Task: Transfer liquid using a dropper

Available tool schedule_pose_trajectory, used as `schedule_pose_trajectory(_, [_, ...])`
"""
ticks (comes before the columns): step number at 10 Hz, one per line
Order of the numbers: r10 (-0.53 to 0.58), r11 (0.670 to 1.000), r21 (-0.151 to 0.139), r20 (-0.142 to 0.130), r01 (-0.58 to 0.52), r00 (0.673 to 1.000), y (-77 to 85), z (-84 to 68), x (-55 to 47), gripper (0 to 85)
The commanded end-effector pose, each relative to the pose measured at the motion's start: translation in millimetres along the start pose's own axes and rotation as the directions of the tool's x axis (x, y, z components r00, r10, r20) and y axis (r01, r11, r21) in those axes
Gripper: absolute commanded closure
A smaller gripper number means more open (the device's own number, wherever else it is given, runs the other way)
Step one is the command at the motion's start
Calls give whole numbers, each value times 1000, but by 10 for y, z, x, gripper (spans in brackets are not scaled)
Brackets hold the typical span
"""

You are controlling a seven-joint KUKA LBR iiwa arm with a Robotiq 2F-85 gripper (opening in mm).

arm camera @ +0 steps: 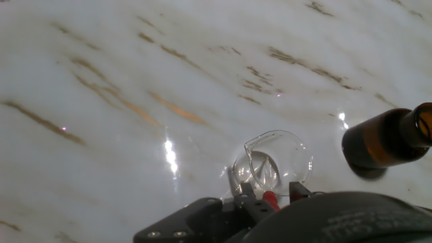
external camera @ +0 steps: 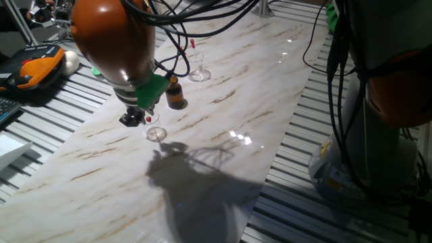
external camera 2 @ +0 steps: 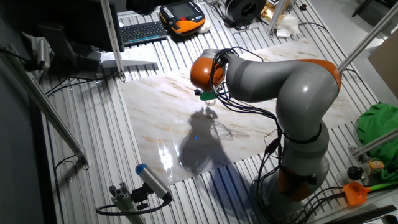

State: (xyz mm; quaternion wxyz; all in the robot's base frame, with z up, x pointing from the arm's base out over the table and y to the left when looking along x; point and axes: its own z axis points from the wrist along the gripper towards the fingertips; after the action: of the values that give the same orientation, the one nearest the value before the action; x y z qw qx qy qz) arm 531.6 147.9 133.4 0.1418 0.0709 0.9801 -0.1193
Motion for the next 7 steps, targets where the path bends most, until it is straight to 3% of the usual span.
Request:
schedule_pose_trajectory(1, [0, 1000, -2, -6, 0, 1000, -2, 0, -1, 510])
schedule_pose_trajectory(4, [4, 1000, 3, -5, -4, 1000, -2, 0, -1, 510])
schedule_pose_trajectory(5, [17, 1000, 2, -16, -17, 1000, -2, 0, -1, 510])
schedule_pose_trajectory(7, [15, 1000, 27, -36, -14, 999, -2, 0, -1, 510])
